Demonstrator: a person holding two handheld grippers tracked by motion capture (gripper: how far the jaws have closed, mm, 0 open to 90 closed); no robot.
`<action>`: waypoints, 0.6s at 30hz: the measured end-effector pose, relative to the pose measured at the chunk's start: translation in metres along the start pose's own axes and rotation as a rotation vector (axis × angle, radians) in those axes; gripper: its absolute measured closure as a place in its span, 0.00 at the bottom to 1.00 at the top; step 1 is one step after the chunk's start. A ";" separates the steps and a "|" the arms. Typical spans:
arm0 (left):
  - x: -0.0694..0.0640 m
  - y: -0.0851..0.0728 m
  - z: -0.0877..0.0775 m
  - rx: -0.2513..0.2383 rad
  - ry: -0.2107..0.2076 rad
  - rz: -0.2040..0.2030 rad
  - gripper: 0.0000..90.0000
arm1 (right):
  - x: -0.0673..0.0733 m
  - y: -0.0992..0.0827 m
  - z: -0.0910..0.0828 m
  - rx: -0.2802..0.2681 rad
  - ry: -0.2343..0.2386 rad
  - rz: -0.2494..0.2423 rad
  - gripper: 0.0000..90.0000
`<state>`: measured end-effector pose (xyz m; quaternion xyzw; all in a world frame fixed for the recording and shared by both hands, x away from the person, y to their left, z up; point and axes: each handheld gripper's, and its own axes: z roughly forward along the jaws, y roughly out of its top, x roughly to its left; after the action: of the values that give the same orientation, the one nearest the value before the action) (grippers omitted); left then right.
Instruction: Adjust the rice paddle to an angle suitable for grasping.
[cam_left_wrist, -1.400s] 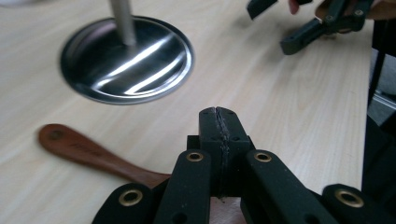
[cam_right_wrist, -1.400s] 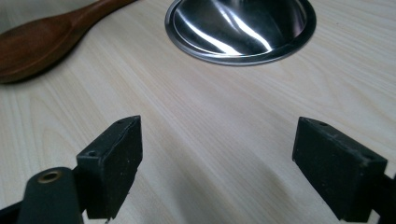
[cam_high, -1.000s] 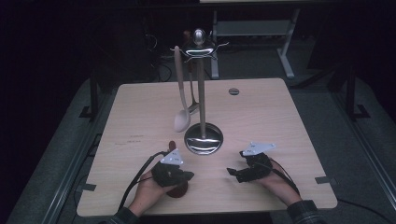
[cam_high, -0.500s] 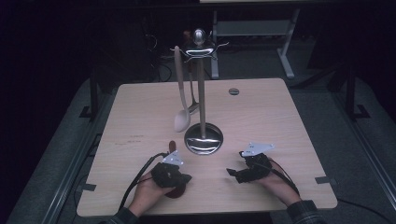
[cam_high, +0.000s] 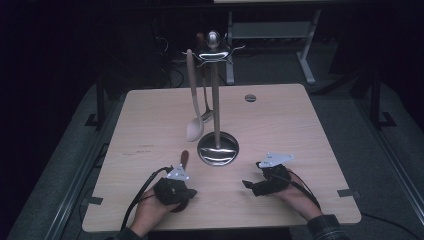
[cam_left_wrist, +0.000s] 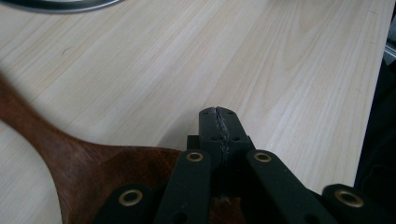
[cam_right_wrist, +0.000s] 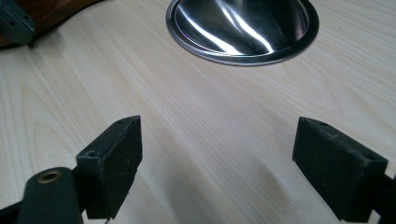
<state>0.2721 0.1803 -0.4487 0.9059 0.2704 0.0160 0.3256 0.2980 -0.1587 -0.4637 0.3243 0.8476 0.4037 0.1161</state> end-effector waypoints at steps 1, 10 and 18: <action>0.000 -0.001 0.000 -0.007 0.002 -0.010 1.00 | 0.000 0.000 0.000 -0.003 -0.001 -0.002 0.17; 0.005 -0.016 -0.014 -0.017 0.057 -0.059 1.00 | 0.000 0.000 -0.001 -0.002 -0.001 -0.002 0.17; 0.015 -0.030 -0.030 -0.021 0.114 -0.098 1.00 | 0.001 0.000 -0.001 -0.001 0.003 0.006 0.17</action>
<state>0.2641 0.2245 -0.4458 0.8856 0.3324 0.0547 0.3197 0.2975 -0.1585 -0.4631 0.3262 0.8466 0.4048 0.1140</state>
